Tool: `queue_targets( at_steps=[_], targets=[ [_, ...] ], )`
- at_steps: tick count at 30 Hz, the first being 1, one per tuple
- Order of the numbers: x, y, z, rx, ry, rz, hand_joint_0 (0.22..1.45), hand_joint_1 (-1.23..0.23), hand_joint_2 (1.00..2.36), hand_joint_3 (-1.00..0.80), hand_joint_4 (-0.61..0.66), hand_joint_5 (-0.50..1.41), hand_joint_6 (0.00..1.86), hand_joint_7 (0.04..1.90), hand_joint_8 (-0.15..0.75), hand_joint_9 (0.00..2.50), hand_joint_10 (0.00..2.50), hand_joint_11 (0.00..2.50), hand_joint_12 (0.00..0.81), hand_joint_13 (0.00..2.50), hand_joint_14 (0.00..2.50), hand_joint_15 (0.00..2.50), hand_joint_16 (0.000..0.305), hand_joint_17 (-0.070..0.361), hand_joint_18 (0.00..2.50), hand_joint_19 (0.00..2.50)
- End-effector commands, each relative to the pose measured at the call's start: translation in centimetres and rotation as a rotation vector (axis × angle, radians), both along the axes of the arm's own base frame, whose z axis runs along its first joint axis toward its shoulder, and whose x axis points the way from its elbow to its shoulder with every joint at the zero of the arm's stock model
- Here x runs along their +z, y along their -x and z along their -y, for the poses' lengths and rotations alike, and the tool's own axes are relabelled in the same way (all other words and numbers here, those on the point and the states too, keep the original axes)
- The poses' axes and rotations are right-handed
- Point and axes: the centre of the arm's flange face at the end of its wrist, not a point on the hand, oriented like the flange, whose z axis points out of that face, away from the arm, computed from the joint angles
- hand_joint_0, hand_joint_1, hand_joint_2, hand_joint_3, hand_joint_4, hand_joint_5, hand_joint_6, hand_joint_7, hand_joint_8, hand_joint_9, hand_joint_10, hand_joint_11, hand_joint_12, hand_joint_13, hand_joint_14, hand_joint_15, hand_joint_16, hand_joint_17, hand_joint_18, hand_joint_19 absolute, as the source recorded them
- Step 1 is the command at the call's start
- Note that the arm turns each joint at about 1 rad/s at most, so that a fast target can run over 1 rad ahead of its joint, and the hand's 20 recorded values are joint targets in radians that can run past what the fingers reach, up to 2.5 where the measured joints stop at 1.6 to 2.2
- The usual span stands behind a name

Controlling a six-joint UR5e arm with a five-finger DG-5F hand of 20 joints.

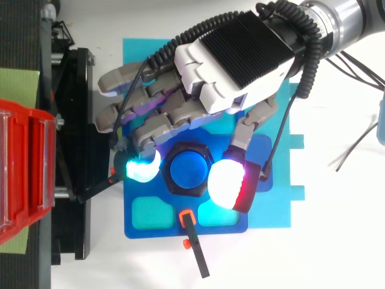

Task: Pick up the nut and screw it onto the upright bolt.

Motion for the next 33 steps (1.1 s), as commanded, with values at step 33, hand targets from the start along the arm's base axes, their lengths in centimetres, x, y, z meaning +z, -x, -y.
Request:
queue_targets(
  at_steps=[33],
  targets=[
    [-0.1,0.5,2.0,-0.009,0.01,-0.002,0.49,-0.11,1.0,-0.5,0.15,-0.01,0.67,1.21,0.265,0.93,0.0,0.0,0.272,0.55,0.0,0.0,0.032,0.071,0.31,0.01]
  ],
)
